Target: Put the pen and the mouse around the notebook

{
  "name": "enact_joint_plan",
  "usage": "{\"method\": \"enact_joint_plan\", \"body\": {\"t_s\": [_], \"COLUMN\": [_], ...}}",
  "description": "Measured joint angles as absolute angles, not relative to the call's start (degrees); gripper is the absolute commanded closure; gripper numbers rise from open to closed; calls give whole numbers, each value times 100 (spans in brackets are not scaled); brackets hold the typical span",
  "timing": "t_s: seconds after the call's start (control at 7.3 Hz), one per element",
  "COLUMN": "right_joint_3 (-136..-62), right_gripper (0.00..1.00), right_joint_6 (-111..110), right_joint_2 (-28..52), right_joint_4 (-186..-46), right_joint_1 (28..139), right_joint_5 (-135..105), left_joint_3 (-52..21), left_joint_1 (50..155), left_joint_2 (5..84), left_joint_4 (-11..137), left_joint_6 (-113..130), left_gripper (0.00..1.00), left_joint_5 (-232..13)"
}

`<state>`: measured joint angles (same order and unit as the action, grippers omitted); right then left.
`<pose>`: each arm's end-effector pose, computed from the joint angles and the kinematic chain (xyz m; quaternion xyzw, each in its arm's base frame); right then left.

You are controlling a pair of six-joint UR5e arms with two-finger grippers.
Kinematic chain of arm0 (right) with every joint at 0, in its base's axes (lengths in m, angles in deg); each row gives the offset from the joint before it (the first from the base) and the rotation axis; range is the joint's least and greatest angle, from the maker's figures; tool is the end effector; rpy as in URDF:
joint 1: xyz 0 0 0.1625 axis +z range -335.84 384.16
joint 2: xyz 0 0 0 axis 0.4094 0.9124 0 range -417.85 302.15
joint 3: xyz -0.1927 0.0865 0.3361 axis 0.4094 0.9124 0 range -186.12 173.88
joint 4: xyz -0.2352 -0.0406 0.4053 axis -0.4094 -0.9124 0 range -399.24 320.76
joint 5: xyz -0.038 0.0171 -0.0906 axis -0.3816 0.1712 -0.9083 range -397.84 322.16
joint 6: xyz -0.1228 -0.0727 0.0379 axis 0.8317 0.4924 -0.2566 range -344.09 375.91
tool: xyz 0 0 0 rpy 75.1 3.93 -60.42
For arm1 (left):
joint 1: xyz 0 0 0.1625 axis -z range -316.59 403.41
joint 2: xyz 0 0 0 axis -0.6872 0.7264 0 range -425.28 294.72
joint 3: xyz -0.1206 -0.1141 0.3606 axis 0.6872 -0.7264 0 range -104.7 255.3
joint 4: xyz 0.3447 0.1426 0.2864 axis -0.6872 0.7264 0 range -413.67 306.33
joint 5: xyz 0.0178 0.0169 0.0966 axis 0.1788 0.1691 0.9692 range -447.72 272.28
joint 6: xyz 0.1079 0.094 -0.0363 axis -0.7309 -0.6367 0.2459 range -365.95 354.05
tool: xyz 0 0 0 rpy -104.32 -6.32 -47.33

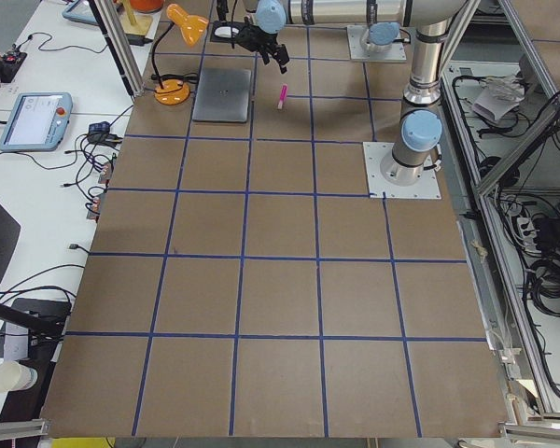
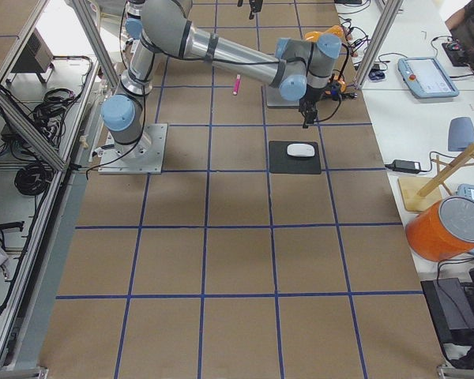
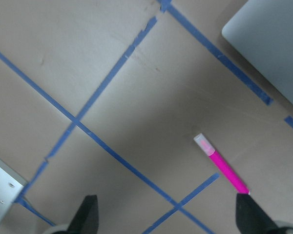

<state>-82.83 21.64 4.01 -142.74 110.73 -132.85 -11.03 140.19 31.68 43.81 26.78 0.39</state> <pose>0.0770 -0.7253 0.2475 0.0205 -0.9988 -0.0152 0.0426 -0.2043 -0.5484 0.3671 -0.2250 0.9697 0.0938 0.0163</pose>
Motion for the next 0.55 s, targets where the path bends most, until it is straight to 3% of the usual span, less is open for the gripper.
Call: {"method": "enact_joint_plan", "body": {"t_s": [0.14,0.55], "right_joint_3": [-8300,-8358], "right_gripper": [0,0], "right_joint_6": [1776,1114], "right_joint_2": [855,2014], "right_joint_4": [-13972,-12659], "right_joint_1": [11490,11968], "right_joint_5": [-13279,-12939], "left_joint_3": [-1139,-1571], "left_joint_1": [13696,13337], "left_joint_2": [2865,2230], "left_joint_4": [4467,4316], "left_joint_6": [1450,-291], "left_gripper": [8,0], "left_joint_5": [45,62]}}
